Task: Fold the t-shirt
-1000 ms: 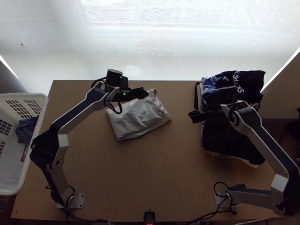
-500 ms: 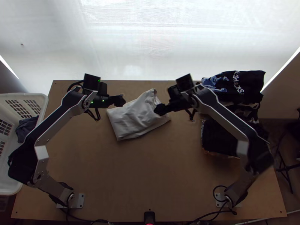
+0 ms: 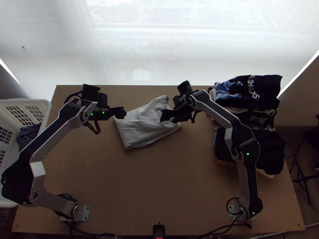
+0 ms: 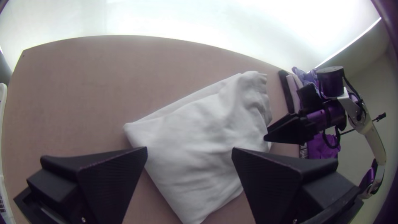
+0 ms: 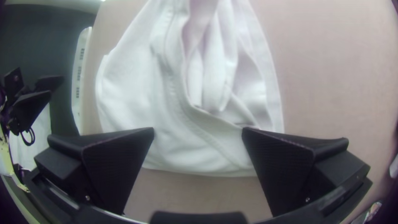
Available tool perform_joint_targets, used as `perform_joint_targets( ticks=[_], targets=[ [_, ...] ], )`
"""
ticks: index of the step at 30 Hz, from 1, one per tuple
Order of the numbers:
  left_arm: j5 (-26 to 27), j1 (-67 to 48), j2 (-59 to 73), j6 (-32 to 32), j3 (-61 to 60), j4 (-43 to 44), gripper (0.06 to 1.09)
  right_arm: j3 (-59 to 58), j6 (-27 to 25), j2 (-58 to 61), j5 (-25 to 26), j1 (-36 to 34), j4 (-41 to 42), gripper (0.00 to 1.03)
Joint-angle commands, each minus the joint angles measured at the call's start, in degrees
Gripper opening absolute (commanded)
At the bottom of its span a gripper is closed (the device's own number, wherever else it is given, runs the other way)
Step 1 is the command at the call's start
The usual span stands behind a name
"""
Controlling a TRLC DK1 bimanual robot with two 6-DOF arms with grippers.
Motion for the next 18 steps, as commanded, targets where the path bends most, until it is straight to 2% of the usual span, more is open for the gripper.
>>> perform_joint_targets(
  ticks=[1,6,12,18],
  targets=[
    [-0.1,0.3,-0.3,0.1,-0.6,0.5,1.04,0.5,-0.8,2.9,2.8,-3.3,-1.1,0.99],
    [-0.1,0.3,-0.2,0.3,-0.5,0.6,1.04,2.9,-1.9,0.1,2.7,-3.7,-1.3,0.99],
    [0.0,-0.3,0.3,0.6,0.0,1.0,1.04,8.8,-1.5,2.5,2.3,-8.7,-1.4,0.99],
    [0.0,-0.8,1.0,0.9,1.1,1.0,1.04,15.6,-1.9,8.4,-2.6,-12.3,-1.9,0.99]
  ],
)
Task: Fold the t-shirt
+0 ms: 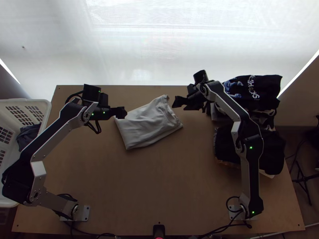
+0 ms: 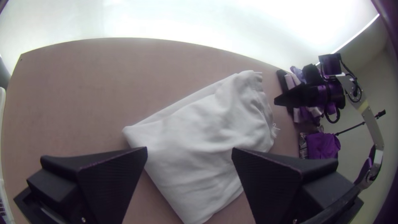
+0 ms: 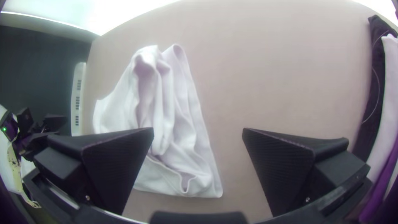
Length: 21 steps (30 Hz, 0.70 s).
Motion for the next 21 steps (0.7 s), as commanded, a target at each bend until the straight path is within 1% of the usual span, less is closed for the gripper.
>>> perform_joint_targets(
  ticks=[1,5,8,13,15,16,17,21],
  targets=[
    [0.0,-0.5,0.7,0.6,1.2,0.1,1.04,7.6,-0.4,5.7,-3.7,-3.7,-0.4,0.99],
    [0.0,-0.7,1.2,0.6,2.1,0.1,1.04,12.9,-0.2,9.4,-5.1,-3.3,-2.5,0.99],
    [-0.1,-0.6,1.6,0.6,2.5,0.1,1.04,14.5,0.5,10.7,-6.4,-2.5,-2.5,0.99],
    [-0.1,-0.6,1.8,0.6,2.8,0.1,1.04,14.6,3.6,11.9,-12.8,-2.5,-3.7,0.99],
    [-0.1,-0.5,1.8,0.7,2.8,0.1,1.04,14.3,3.5,12.4,-16.3,-2.7,-5.4,0.99],
    [0.0,-0.5,1.8,0.7,2.8,0.1,1.04,13.8,3.2,12.5,-18.5,-2.9,-6.0,0.99],
    [0.0,-0.5,1.8,0.7,2.8,0.1,1.04,13.4,2.6,12.5,-19.6,-2.9,-6.5,0.99],
    [0.0,-0.1,1.9,0.9,2.7,0.1,1.04,12.8,-2.5,12.9,-22.6,-2.7,-9.4,0.99]
  ],
)
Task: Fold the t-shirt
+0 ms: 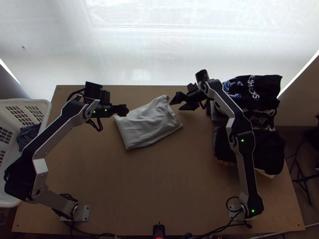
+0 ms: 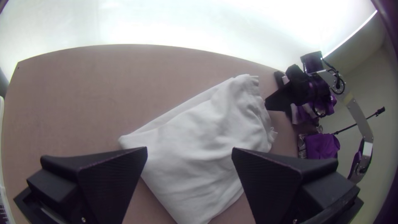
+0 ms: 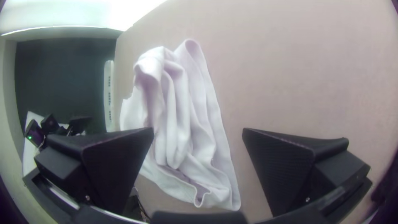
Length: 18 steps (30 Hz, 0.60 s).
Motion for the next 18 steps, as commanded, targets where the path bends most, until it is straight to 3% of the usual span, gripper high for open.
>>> perform_joint_targets(
  ticks=[1,9,18],
  targets=[
    [0.1,0.4,0.3,0.3,0.1,0.0,1.04,-0.3,-4.1,1.7,-7.7,0.1,-4.0,0.99],
    [0.0,0.4,0.3,0.3,0.4,0.0,1.04,0.0,-6.7,3.8,-12.2,1.7,-8.5,0.99],
    [0.0,0.8,0.0,0.3,0.4,-0.1,1.04,1.6,-6.6,5.6,-12.2,3.2,-8.5,0.99]
  ],
)
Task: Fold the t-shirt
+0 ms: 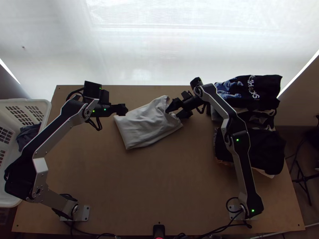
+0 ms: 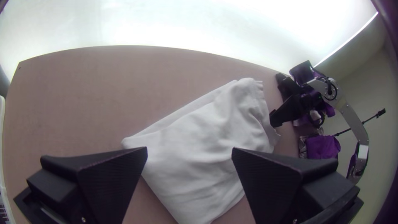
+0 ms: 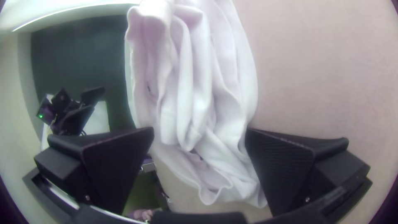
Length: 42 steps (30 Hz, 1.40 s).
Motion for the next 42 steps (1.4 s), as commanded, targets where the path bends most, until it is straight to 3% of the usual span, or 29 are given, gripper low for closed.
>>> perform_joint_targets(
  ticks=[1,9,10,12,13,15,18,21,25,29,42],
  targets=[
    [0.0,0.3,-0.3,0.0,0.1,-0.2,1.04,1.1,-0.4,1.6,-0.4,1.5,-0.8,0.99],
    [0.1,0.4,-0.1,-0.1,0.1,-0.2,1.04,1.6,-0.5,2.2,-0.4,4.4,-0.8,0.99],
    [0.1,0.3,-0.1,-0.1,0.1,-0.2,1.04,1.5,-0.6,2.1,-0.4,4.7,-1.0,0.95],
    [0.1,0.2,-0.1,-0.2,0.1,-0.2,1.04,1.4,-0.9,1.9,-0.4,4.7,-1.1,0.77],
    [0.1,0.2,-0.1,-0.2,0.1,-0.2,1.04,1.4,-0.9,1.7,-0.2,4.5,-1.2,0.55],
    [0.0,0.3,-0.1,-0.2,0.1,-0.2,1.04,1.8,-0.4,1.4,1.9,4.1,-0.8,0.01],
    [0.0,0.5,-0.1,-0.1,0.1,-0.1,1.04,1.1,-0.8,-0.4,7.5,4.2,-1.5,0.03],
    [0.1,0.9,-0.2,-0.1,0.0,-0.2,1.04,1.1,-2.1,-4.2,9.4,4.7,-3.4,0.03],
    [0.1,1.0,-0.3,-0.1,-0.3,-0.1,1.04,1.0,-4.4,-11.4,9.4,5.6,-6.0,0.03],
    [0.1,1.0,-0.3,-0.2,-0.1,-0.1,1.04,-0.5,-9.8,-19.2,9.3,6.0,-10.1,0.03],
    [0.1,-0.3,-0.2,-0.6,0.9,0.0,1.04,-17.3,-10.8,-47.0,9.4,3.3,-12.2,0.03]
  ],
)
